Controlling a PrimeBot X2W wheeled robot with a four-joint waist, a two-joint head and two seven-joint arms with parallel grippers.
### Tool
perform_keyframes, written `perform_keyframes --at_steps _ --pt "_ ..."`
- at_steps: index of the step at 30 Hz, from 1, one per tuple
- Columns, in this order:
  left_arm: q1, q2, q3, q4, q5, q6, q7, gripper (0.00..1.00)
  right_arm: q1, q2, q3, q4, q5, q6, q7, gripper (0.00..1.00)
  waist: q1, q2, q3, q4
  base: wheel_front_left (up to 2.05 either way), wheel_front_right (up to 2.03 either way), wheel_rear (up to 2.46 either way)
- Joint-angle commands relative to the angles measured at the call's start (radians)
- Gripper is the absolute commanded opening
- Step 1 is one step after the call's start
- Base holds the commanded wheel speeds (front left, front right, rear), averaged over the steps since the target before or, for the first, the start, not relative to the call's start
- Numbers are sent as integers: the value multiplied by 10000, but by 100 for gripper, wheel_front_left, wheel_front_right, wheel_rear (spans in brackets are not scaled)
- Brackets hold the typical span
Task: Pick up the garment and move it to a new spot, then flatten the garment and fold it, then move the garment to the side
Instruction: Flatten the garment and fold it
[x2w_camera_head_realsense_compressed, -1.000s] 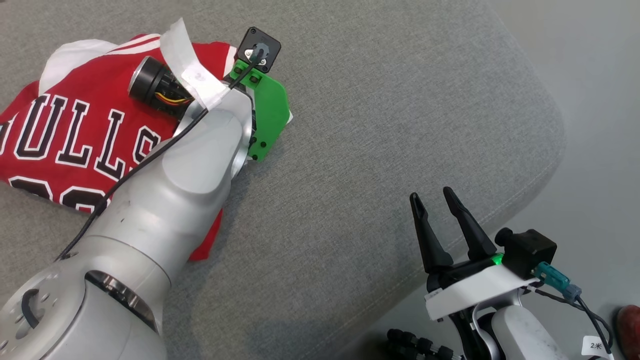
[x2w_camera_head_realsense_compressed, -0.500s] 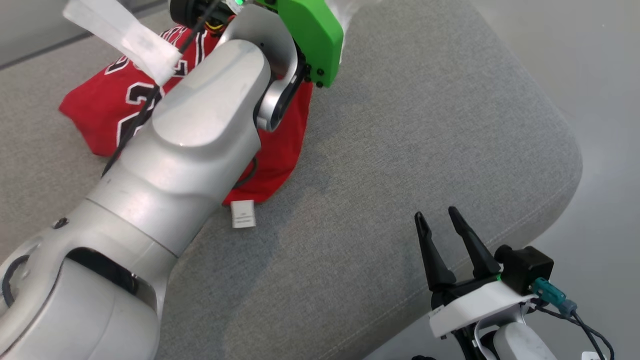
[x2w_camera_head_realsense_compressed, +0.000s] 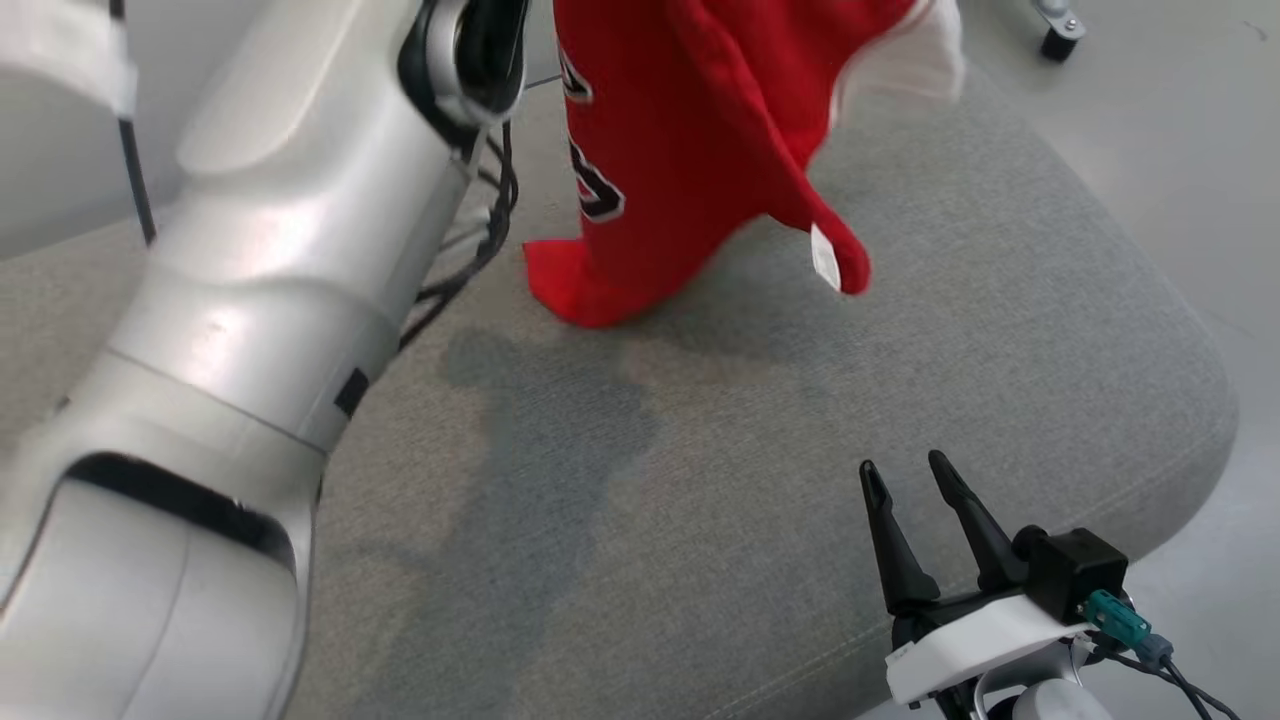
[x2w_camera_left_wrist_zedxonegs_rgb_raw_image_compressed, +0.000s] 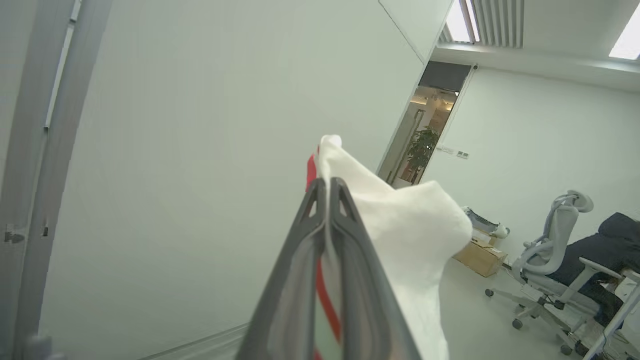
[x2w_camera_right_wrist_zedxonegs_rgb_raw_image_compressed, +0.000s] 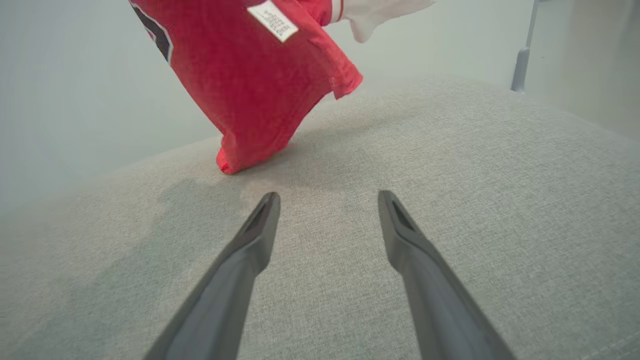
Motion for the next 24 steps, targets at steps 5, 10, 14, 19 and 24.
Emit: perform_keyframes --at_steps 5,10,14,19,24 --pt "3118 474 1379 464 -606 -474 -257 0 316 -9 -276 -57 -195 1 -34 100 0 0 -153 1145 0 0 0" --pt "6086 853 3746 314 78 -612 -253 0 408 -20 -209 -35 -350 1 -34 100 0 0 -156 1654 0 0 0" --pt "8131 836 6287 -439 1034 -746 -247 0 371 -16 -245 -98 -441 1 -34 100 0 0 -120 1909 0 0 0" --pt "9896 256 8335 -1277 2044 -1326 -246 0 424 -16 -268 -94 -580 1 -34 100 0 0 -124 2240 0 0 0" --pt "10779 39 8908 -1216 2438 -1640 -247 49 404 -18 -234 -18 -680 1 -34 100 0 0 -218 2517 0 0 0"
